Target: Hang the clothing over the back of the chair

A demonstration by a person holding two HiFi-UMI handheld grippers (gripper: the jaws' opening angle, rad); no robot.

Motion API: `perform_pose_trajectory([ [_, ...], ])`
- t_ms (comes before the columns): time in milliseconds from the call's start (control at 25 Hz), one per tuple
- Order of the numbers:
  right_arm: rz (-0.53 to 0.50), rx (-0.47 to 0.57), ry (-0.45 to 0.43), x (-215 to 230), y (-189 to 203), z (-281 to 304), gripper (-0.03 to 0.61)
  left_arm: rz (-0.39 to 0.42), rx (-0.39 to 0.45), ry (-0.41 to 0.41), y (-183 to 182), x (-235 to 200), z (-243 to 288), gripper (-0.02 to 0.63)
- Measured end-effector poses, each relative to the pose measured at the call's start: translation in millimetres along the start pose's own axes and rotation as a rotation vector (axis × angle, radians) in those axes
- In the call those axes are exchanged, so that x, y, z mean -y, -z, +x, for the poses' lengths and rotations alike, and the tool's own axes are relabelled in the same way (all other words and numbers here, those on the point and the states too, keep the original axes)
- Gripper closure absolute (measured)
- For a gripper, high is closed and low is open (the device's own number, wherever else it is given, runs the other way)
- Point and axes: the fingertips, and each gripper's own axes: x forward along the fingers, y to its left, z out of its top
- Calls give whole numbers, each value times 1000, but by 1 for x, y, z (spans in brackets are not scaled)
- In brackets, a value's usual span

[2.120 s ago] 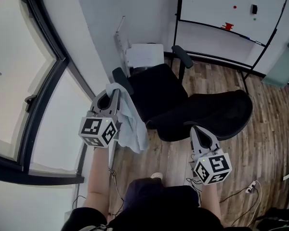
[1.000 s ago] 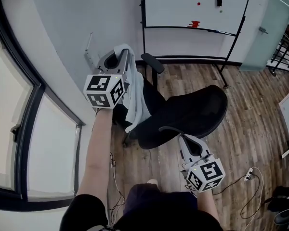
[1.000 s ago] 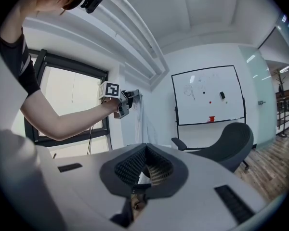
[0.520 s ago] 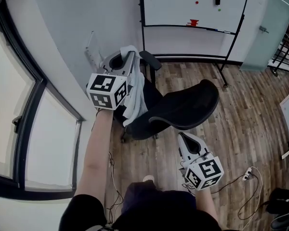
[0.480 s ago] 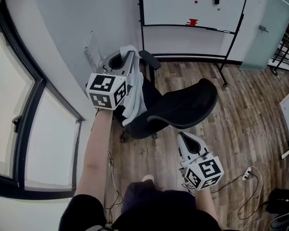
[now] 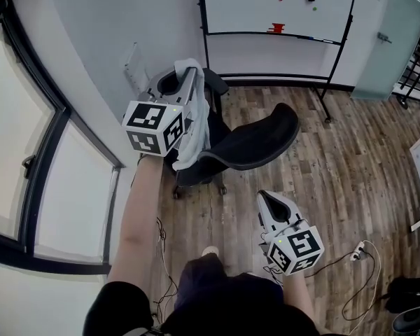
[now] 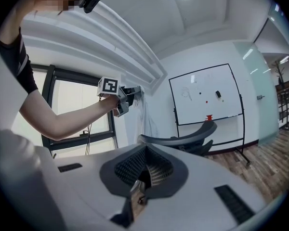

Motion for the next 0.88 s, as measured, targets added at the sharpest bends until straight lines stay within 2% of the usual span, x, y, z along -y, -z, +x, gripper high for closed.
perform_pose_trajectory([
  [280,13,10,0,20,4,-47,578,42,30,-7,-37,52,-12,592],
  [560,4,20,-46,23,8,-83,578,91,54,-38,-71,91,-36,592],
  [880,-6,16,-79,26,17,-125,578,115,173,-19,-124,154,-71,592],
])
